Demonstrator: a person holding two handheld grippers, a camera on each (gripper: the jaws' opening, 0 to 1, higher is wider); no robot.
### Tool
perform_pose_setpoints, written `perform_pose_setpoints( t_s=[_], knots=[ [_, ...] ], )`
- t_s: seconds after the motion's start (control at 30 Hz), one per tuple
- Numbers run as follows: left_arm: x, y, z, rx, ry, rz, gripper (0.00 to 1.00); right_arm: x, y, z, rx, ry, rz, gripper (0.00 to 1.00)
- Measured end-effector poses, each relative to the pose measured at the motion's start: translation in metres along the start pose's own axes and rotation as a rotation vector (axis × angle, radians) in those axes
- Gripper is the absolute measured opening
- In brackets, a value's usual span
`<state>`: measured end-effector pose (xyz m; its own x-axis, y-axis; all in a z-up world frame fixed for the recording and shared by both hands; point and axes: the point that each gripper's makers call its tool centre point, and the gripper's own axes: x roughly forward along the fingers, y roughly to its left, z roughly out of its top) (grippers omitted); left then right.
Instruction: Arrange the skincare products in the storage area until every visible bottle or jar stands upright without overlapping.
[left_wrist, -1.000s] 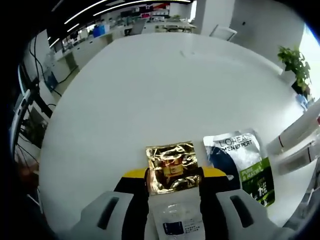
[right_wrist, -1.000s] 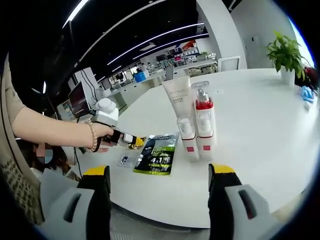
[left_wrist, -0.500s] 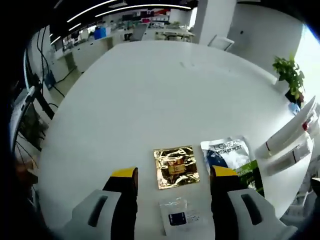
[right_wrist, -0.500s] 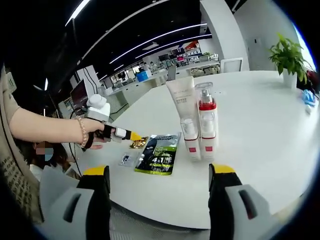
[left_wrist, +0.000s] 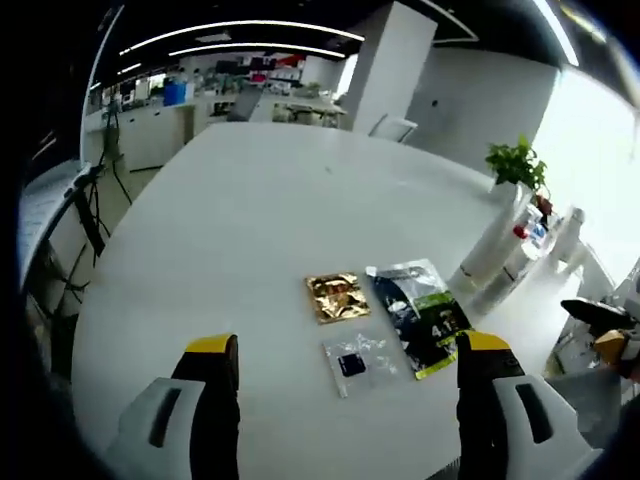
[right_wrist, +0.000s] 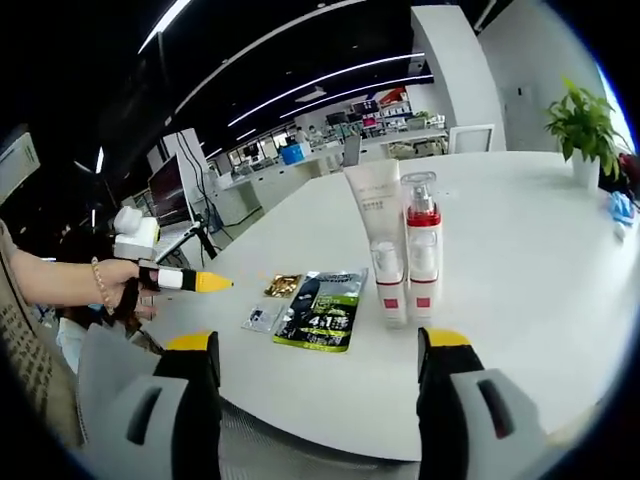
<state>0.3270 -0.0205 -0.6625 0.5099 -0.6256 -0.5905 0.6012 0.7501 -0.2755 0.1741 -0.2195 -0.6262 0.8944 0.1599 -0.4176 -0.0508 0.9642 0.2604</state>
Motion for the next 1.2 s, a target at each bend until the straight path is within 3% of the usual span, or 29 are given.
perform_pose_setpoints(
  t_s=[0.23,0.4,0.5,0.6,1.2],
  knots=[
    [-0.035,-0.008,-0.005,0.031,-0.069,-0.076,0.97,0.0,0.001,0.001,-0.016,-0.001,-0.003,0.82],
    [-0.049,-0.015,-0.006,0.032,-0.123,-0.122,0.97,0.0,0.001,0.002,-0.019,-0.007,-0.005,0.82],
    [-0.053,-0.016,-0.009,0.028,-0.126,-0.137,0.97,0.0,0.001,0.003,-0.014,-0.011,-0.007,0.82],
    [-0.056,-0.023,0.003,0.051,-0.181,-0.154,0.97,-0.001,0.002,0.002,-0.023,-0.007,-0.005,0.82],
    [-0.053,-0.016,0.0,0.032,-0.158,-0.134,0.97,0.0,-0.001,0.003,-0.029,-0.012,-0.014,0.82]
  ],
)
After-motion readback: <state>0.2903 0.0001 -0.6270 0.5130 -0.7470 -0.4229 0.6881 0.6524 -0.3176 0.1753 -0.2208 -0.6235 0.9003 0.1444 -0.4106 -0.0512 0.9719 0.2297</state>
